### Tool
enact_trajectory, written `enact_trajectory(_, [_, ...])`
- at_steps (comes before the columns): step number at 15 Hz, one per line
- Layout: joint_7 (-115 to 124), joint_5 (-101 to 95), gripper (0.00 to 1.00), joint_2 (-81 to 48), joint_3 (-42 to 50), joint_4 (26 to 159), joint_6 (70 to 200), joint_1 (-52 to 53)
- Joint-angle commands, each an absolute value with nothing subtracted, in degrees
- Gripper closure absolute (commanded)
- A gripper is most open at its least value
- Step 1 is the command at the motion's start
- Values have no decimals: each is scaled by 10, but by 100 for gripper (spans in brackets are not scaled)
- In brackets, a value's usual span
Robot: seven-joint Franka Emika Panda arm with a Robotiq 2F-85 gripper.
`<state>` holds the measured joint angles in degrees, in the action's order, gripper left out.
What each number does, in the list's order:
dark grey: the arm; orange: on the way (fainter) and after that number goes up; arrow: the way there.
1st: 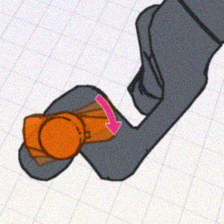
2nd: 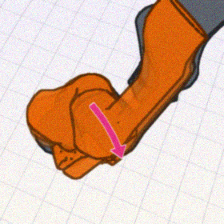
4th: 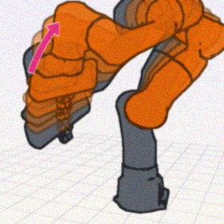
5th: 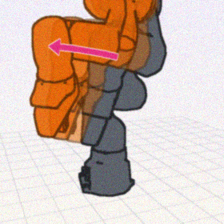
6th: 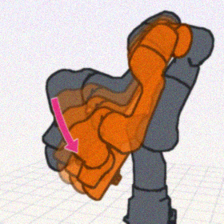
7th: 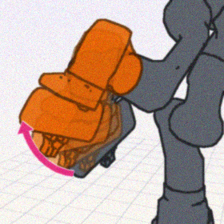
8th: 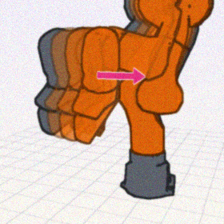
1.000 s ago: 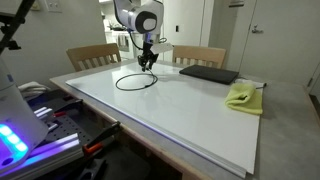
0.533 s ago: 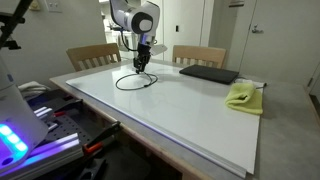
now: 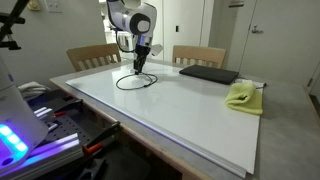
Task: Put the charger in a circle
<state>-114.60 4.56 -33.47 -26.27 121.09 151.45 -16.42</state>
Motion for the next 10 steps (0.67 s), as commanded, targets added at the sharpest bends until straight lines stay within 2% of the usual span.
enact_trajectory(1, [-1241, 38, 74, -322, -253, 1222, 1507, -149])
enact_trajectory(7, [-1389, 18, 74, -326, -233, 1215, 1487, -123])
enact_trajectory(10, [-1325, -64, 74, -309, -138, 1223, 1513, -40])
